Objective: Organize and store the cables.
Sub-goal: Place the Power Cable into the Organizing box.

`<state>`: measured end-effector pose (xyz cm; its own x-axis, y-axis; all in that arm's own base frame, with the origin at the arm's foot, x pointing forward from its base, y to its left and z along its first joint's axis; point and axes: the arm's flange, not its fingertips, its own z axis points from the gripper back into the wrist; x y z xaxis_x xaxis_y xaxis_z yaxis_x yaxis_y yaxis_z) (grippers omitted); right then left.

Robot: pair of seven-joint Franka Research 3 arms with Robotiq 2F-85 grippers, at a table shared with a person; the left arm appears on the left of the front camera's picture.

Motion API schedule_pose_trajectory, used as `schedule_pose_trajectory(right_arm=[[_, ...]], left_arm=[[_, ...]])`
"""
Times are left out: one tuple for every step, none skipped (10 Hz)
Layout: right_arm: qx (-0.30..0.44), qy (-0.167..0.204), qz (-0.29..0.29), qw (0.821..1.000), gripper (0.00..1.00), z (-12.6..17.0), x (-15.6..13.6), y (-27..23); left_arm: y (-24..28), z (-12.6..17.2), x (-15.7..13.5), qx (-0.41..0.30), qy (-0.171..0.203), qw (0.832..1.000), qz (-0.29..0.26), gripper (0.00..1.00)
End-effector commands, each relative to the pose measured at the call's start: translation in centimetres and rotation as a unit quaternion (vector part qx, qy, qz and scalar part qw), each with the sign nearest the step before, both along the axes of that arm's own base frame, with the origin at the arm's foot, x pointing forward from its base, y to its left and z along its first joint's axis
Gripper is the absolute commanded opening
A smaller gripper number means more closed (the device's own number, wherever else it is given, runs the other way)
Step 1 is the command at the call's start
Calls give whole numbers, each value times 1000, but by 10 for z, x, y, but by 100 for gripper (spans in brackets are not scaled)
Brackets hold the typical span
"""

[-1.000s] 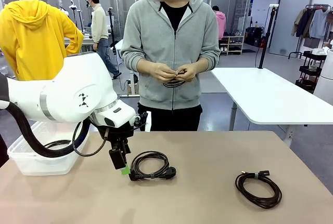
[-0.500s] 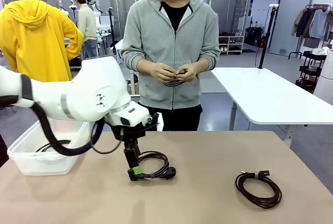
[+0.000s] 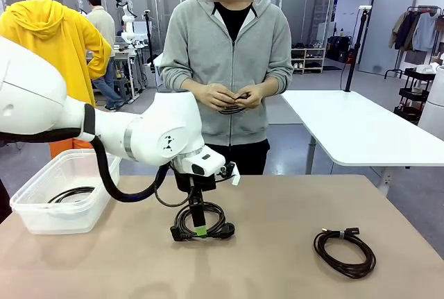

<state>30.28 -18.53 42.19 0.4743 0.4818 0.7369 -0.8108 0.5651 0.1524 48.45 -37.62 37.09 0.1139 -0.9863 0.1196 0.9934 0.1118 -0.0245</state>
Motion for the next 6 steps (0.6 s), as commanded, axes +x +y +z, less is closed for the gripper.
schedule_pose_trajectory(right_arm=[[4, -11, 4, 1000, 100, 0, -1, 0], [4, -11, 4, 1000, 100, 0, -1, 0], [4, -11, 4, 1000, 100, 0, -1, 0], [4, -11, 4, 1000, 100, 0, -1, 0], [4, -11, 4, 1000, 100, 0, -1, 0], [4, -11, 4, 1000, 100, 0, -1, 0]], left_arm=[[-13, 1, 12, 28, 1, 1000, -5, 100], [-15, -3, 12, 33, 3, 999, -13, 100], [-14, -9, 13, 39, -1, 999, -17, 100], [-14, -15, 12, 37, -11, 999, -19, 100], [-14, -24, 12, 38, -15, 999, -13, 100], [-15, -33, 13, 37, -17, 999, -16, 100]])
